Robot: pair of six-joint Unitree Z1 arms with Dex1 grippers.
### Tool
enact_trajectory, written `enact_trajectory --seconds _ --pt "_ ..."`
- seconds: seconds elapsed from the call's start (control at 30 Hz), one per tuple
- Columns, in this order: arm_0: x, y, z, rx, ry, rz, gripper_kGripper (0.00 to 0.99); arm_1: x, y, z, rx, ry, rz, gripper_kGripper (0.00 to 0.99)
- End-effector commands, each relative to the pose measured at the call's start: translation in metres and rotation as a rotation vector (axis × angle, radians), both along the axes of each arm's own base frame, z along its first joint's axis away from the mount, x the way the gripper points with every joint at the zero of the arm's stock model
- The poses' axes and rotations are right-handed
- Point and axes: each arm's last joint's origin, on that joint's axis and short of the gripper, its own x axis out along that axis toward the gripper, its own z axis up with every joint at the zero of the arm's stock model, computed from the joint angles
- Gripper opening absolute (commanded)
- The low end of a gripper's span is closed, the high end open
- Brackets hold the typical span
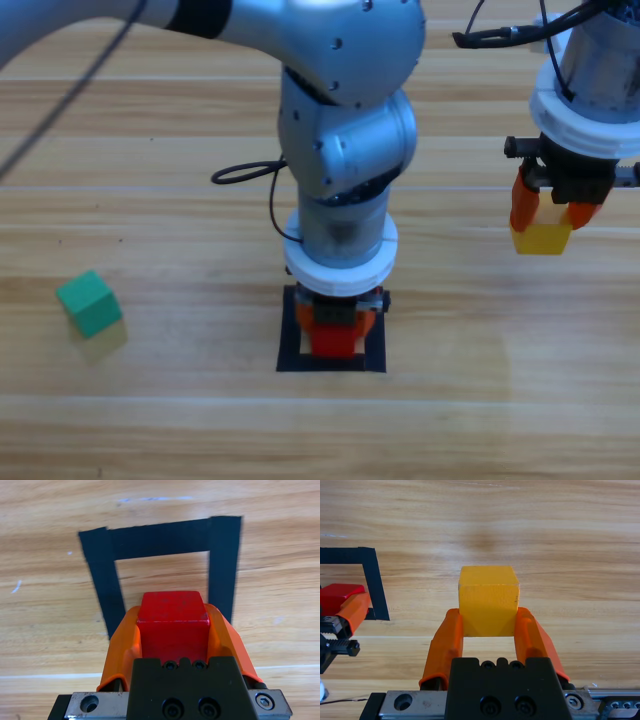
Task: Stack the blocks in the rectangular block: red at the bottom, yellow in the middle, green on top
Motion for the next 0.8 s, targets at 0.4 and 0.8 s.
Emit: enact_trajectory --seconds 0.4,0.8 --pt "0.009 0.014 0.008 -0.028 0.0 0.092 0.0 -0.003 0.013 -0.025 -0.031 0.045 0.043 0.0" --pt "0.004 0.014 0.031 -0.069 -0.034 0.113 0.0 -0.003 0.013 -0.025 -0.03 0.042 0.045 0.0"
